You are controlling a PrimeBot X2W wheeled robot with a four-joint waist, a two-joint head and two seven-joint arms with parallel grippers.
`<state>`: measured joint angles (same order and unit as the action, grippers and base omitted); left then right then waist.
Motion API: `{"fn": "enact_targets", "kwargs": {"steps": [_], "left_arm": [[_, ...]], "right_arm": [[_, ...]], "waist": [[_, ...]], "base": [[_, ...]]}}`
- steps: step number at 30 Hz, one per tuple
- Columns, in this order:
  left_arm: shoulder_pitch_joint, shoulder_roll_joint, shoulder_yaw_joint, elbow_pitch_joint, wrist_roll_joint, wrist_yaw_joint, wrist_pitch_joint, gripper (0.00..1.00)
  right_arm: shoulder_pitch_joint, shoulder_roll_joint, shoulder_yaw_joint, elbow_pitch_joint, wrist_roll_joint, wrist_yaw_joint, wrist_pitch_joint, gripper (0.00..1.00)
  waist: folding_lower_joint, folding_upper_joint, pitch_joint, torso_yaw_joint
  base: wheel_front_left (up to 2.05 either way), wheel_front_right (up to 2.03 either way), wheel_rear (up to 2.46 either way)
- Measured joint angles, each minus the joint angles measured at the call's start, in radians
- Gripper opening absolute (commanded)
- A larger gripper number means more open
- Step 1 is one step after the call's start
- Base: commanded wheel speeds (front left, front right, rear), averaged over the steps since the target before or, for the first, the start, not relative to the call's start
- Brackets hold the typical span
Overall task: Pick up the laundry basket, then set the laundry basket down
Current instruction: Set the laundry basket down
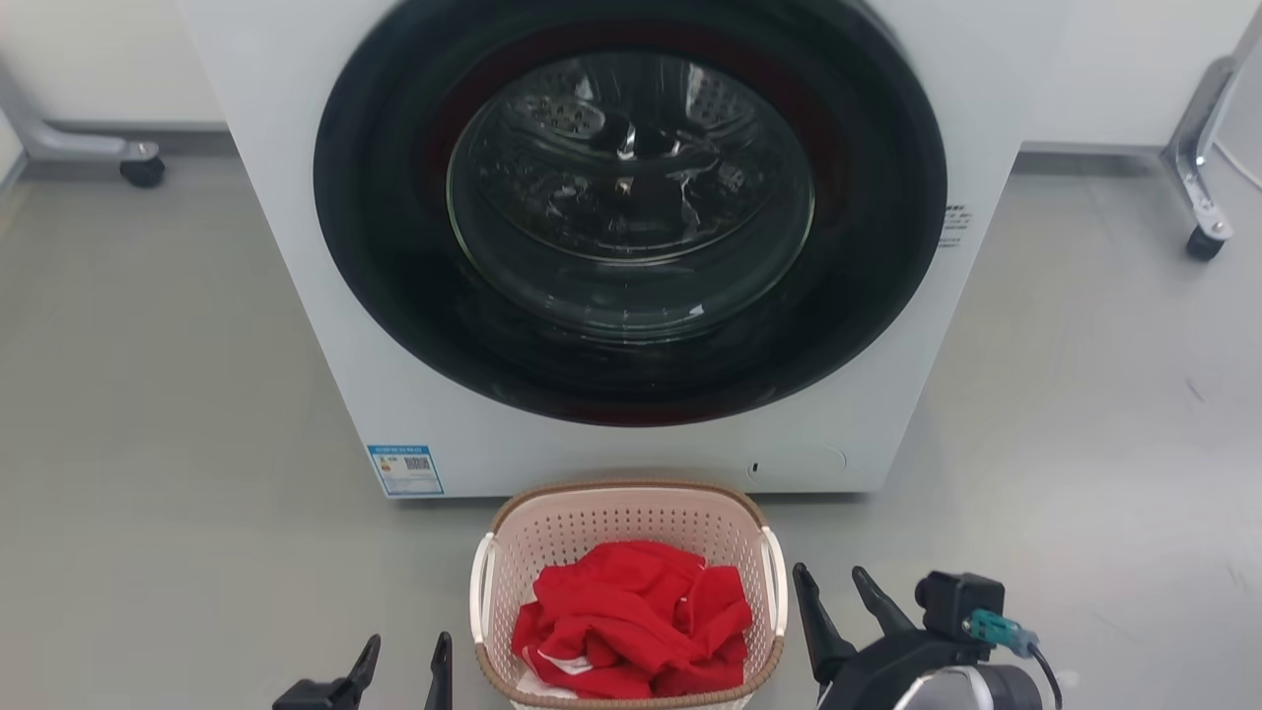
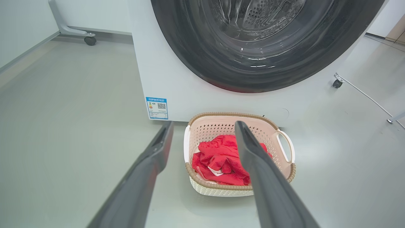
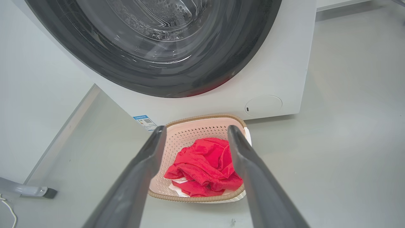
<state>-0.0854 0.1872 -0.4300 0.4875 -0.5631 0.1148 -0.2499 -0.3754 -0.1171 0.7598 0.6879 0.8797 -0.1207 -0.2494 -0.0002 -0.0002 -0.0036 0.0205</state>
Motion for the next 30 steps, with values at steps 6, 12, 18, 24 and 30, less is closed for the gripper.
{"fn": "enact_targets", "kwargs": {"steps": [6,12,18,24,30], "left_arm": [[0.085,0.0,0.048,-0.109,0.02,0.008,0.0,1.0],[0.162,-0.001,0.11,-0.197,0.034,0.009,0.0,1.0],[0.219,-0.013,0.153,-0.272,0.066,0.01,0.0,1.0],[0.256,-0.035,0.194,-0.321,0.089,0.01,0.0,1.0],[0.283,-0.058,0.224,-0.361,0.121,0.01,0.0,1.0]], "right_arm": [[0.098,-0.019,-0.063,-0.128,-0.078,-0.004,0.0,1.0],[0.172,-0.02,-0.145,-0.237,-0.172,-0.007,0.0,1.0],[0.266,-0.02,-0.225,-0.321,-0.268,-0.007,0.0,1.0],[0.334,-0.005,-0.295,-0.398,-0.341,-0.007,0.0,1.0],[0.38,0.015,-0.341,-0.463,-0.405,-0.007,0.0,1.0]], "waist": [[0.0001,0.0001,-0.035,-0.005],[0.0002,0.0001,-0.044,-0.017],[0.0002,0.0001,-0.048,-0.025],[0.0002,0.0001,-0.05,-0.033],[0.0002,0.0001,-0.051,-0.04]], "base": [[0.0,0.0,0.0],[0.0,0.0,0.0],[0.0,0.0,0.0],[0.0,0.0,0.0],[0.0,0.0,0.0]]}}
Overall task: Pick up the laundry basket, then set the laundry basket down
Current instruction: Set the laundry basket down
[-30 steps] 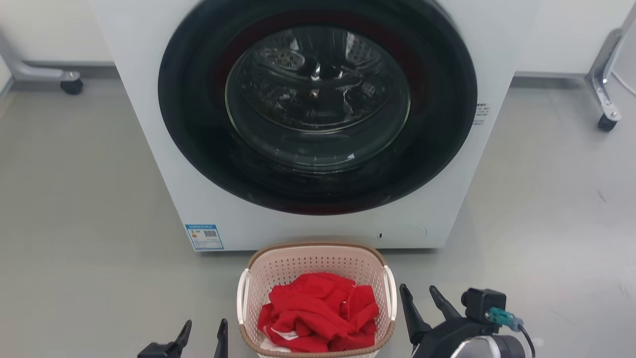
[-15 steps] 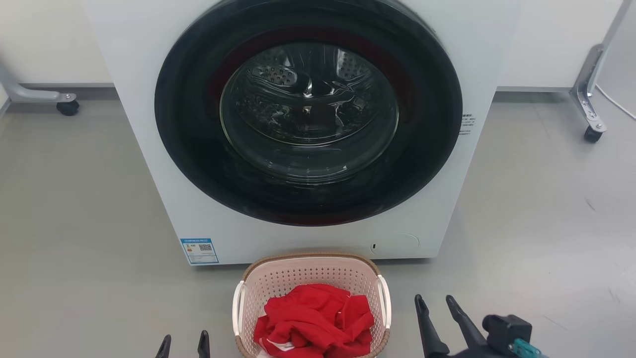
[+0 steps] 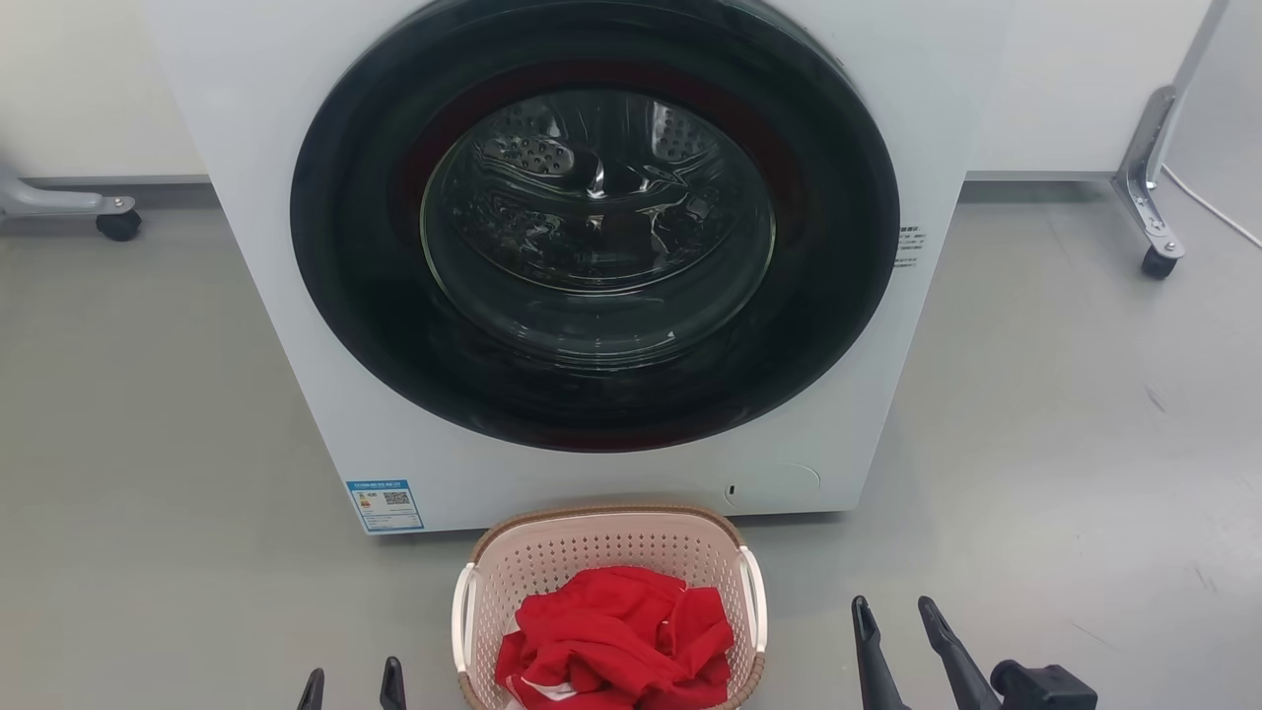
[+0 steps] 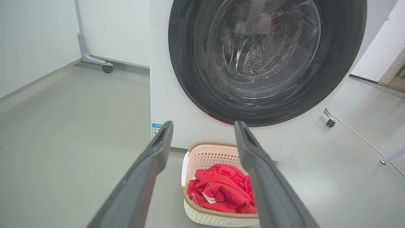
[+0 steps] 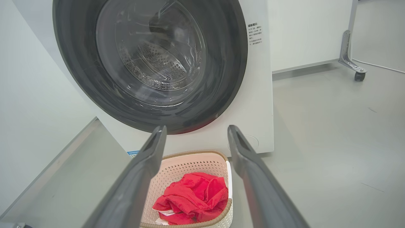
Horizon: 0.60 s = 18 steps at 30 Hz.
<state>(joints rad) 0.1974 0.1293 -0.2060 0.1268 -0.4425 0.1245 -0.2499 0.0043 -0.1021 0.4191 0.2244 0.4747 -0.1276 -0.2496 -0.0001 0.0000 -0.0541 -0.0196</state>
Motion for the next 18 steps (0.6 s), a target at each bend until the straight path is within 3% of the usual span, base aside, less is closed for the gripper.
{"fn": "enact_targets", "kwargs": {"steps": [18], "left_arm": [[0.02,-0.02,0.026,-0.05,0.042,0.0,0.0,1.0]], "right_arm": [[0.062,0.026,-0.067,-0.109,-0.108,0.0,-0.003,1.0]], "waist": [[0.0001,0.0001,0.006,-0.007]], "base": [[0.0,0.0,0.0]]}}
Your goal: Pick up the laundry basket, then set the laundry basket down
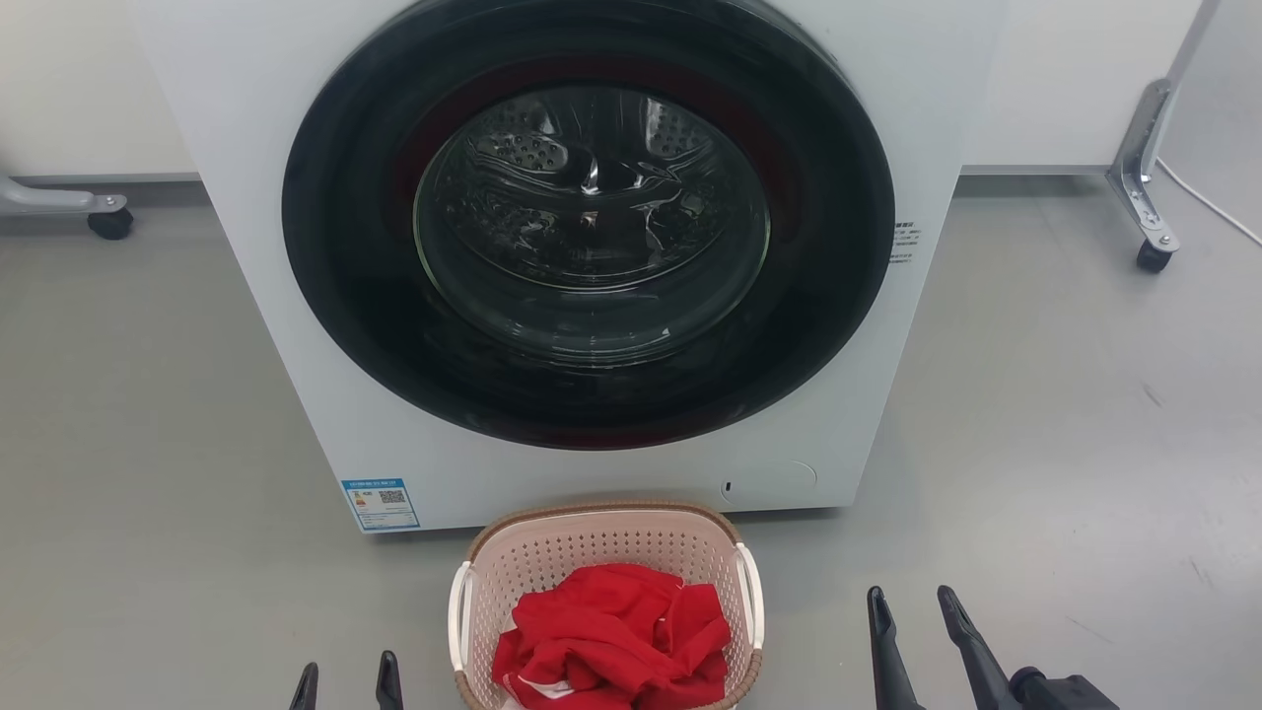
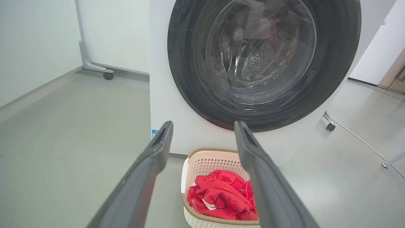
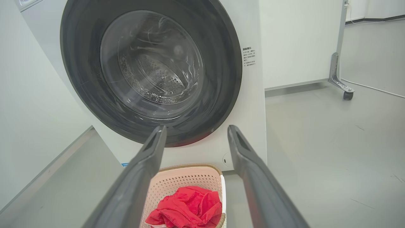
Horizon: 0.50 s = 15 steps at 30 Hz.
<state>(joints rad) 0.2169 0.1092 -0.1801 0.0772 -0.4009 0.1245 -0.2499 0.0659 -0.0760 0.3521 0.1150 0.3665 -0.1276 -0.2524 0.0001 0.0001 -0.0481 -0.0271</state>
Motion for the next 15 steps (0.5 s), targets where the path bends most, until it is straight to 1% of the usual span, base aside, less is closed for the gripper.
{"fn": "enact_targets", "kwargs": {"steps": [8,9,15], "left_arm": [[0.001,-0.001,0.001,-0.013,0.021,0.0,0.0,1.0],[0.001,-0.001,0.001,-0.013,0.024,0.0,0.0,0.0],[0.002,-0.011,-0.001,0.045,0.024,-0.001,0.002,0.0]], "right_arm": [[0.008,0.006,-0.014,-0.019,-0.022,0.0,0.0,1.0],[0.009,0.007,-0.014,-0.02,-0.026,0.0,0.0,0.0],[0.029,0.007,-0.011,0.04,-0.027,0.0,0.006,0.0]], "waist": [[0.0,0.0,0.003,0.0],[0.0,0.0,0.004,0.0],[0.0,0.0,0.004,-0.001]], "base": [[0.0,0.0,0.0],[0.0,0.0,0.0],[0.0,0.0,0.0]]}}
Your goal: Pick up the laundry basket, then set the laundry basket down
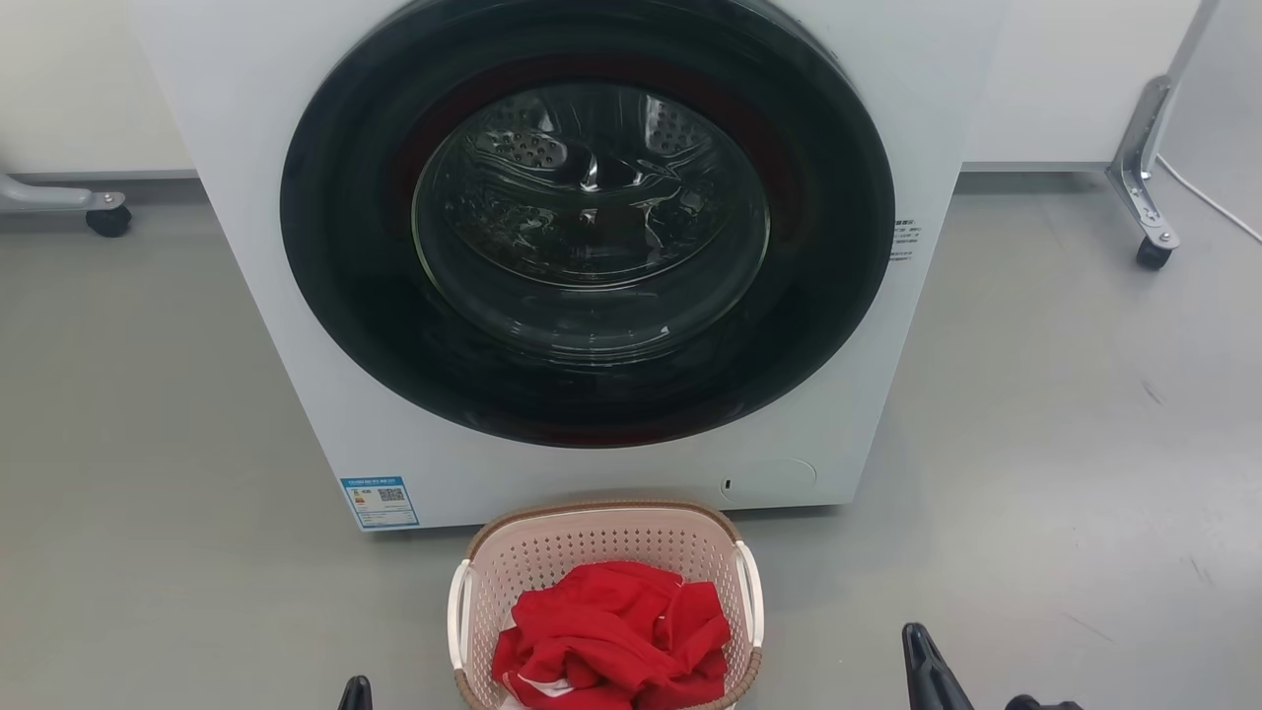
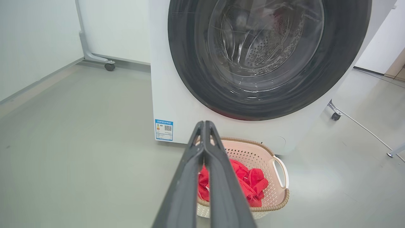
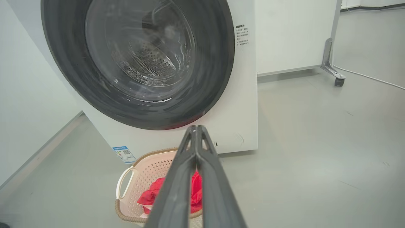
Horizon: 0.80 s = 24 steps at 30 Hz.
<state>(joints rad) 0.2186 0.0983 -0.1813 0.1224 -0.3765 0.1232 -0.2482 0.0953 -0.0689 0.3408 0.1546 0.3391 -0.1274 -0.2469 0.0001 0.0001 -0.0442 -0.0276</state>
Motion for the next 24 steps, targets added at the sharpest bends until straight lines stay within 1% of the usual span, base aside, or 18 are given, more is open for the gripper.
{"fn": "enact_targets", "kwargs": {"steps": [5,15,16,24], "left_arm": [[0.0,-0.003,0.005,0.006,-0.014,-0.006,0.01,0.0],[-0.009,-0.006,0.035,0.022,-0.141,-0.028,0.049,0.0],[-0.013,-0.006,0.04,0.025,-0.175,-0.035,0.055,0.0],[-0.037,-0.009,0.062,0.037,-0.268,-0.054,0.089,0.0]], "right_arm": [[0.005,0.0,-0.011,0.01,0.019,0.005,0.008,0.0],[-0.003,0.002,-0.059,0.018,0.151,0.028,0.044,0.0],[-0.005,0.003,-0.069,0.021,0.179,0.032,0.053,0.0],[-0.024,0.005,-0.11,0.033,0.284,0.052,0.086,0.0]], "waist": [[0.0,0.0,0.002,0.001],[0.0,0.0,0.007,0.004],[0.0,0.0,0.008,0.004],[0.0,0.0,0.012,0.006]], "base": [[0.0,0.0,0.0],[0.0,0.0,0.0],[0.0,0.0,0.0],[0.0,0.0,0.0]]}}
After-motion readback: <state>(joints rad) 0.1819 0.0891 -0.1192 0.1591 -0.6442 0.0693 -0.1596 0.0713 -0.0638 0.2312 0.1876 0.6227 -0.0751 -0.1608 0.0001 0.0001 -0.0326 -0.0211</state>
